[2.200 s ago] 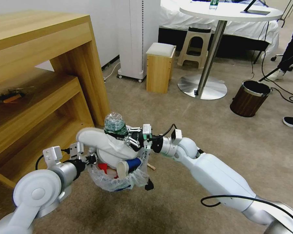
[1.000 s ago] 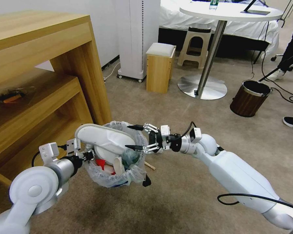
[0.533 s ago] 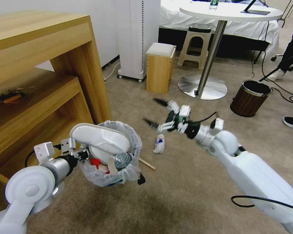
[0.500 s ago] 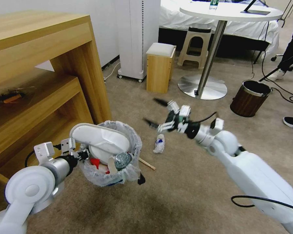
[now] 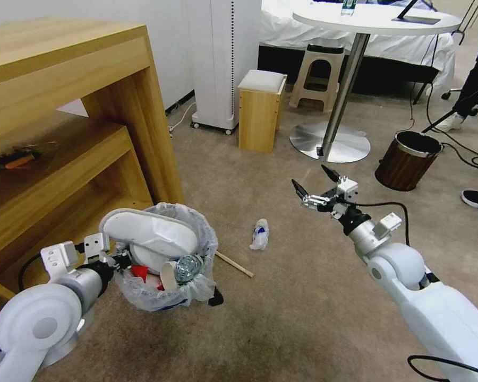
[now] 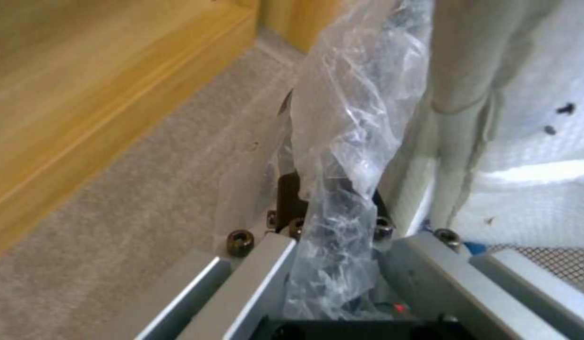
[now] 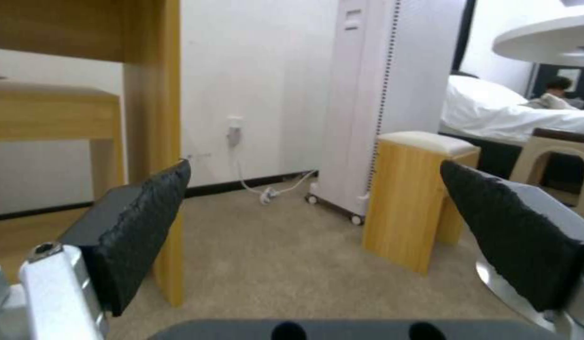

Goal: Pick up the trash bin and place the garbage on the floor into it.

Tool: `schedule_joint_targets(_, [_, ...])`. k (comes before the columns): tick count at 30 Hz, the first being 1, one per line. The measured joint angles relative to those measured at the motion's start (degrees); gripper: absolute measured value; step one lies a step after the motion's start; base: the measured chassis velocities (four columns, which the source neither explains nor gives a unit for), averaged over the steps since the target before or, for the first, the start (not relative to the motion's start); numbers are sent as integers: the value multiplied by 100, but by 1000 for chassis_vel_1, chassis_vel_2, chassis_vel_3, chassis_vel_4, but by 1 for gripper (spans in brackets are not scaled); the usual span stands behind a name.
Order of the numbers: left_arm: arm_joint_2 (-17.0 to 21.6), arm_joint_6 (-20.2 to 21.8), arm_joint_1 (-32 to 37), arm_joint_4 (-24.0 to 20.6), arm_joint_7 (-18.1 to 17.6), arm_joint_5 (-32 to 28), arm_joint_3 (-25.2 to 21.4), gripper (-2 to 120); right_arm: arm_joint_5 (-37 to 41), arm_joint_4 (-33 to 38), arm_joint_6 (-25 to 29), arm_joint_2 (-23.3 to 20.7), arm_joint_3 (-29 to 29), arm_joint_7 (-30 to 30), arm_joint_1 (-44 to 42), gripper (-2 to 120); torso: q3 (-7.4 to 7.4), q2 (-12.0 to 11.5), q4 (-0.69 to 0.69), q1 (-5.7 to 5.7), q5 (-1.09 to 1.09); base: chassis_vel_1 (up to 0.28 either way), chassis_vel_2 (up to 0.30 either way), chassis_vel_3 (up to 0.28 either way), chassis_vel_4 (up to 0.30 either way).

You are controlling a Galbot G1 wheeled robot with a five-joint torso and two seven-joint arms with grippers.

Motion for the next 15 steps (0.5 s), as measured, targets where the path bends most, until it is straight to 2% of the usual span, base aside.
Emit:
schedule_joint_targets(4, [52,-1,50,-10,2,-18,-123,0,-21,-113,98,97,-19,8,-26,100,0,0,0,0,0,0,0,0,0])
schedule_joint_targets(15, [-7,0,28,-4,32,-62,-106,0,-79,-205,228,163,-23,-102,-49,100,0,0,0,0,-1,0,0,0,0])
